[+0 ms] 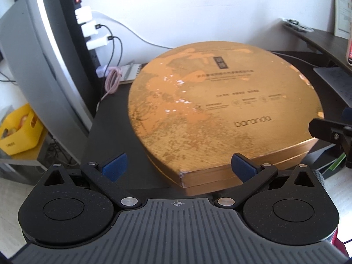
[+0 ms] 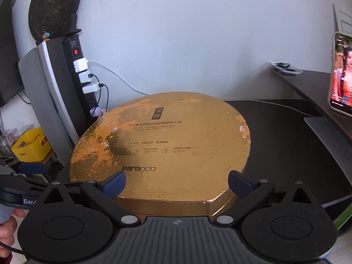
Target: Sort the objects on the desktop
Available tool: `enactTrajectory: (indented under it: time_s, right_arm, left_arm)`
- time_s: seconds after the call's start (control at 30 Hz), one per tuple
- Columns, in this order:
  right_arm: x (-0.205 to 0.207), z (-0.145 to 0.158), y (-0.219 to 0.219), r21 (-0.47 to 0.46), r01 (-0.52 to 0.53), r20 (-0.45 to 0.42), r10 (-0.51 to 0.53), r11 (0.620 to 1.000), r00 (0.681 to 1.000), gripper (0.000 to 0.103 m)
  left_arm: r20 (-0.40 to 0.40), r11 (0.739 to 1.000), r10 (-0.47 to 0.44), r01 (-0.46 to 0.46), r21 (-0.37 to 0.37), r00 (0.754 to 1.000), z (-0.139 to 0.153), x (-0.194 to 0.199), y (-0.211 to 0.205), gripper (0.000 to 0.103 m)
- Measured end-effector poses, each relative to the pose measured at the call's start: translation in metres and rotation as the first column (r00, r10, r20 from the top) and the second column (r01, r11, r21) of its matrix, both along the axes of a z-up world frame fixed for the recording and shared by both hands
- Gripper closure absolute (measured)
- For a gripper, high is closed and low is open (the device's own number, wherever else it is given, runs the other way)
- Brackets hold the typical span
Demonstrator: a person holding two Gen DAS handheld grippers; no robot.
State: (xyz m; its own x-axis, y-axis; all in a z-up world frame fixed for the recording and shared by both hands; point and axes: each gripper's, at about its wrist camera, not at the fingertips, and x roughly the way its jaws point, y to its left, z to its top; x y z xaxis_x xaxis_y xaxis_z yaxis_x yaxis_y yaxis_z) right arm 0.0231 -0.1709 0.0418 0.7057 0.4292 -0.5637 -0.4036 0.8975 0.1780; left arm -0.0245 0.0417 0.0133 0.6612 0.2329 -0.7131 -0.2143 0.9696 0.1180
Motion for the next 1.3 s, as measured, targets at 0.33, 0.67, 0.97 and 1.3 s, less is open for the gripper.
enactTrajectory:
  time_s: [0.33,0.67,0.97,1.3]
  right_arm:
    - [-0.002,-0.002,-0.018,0.016,0.087,-0.031,-0.086,0.996,0.996,0.001]
    - [-0.006,-0.001,-0.011,0.002,0.063,-0.029,-0.063,0.998,0.998,0.001]
    - [-0.004,-0.002,-0.012,-0.004,0.063,-0.035,-0.063,0.998,0.997,0.001]
    - [-0.001,-0.004,-0.012,-0.008,0.055,-0.044,-0.055,0.998,0.998,0.001]
  left_arm:
    - [-0.004,0.998,-0.062,0.062,0.016,0.998,0.002,-0.004,-0.019,0.000]
    - [-0.010,0.997,-0.077,0.077,0.016,0.997,0.001,-0.006,-0.024,0.000]
    - [-0.018,0.997,-0.081,0.081,0.016,0.997,0.000,-0.004,-0.024,0.000]
    - [-0.027,0.997,-0.081,0.081,0.018,0.996,-0.002,-0.002,-0.025,0.000]
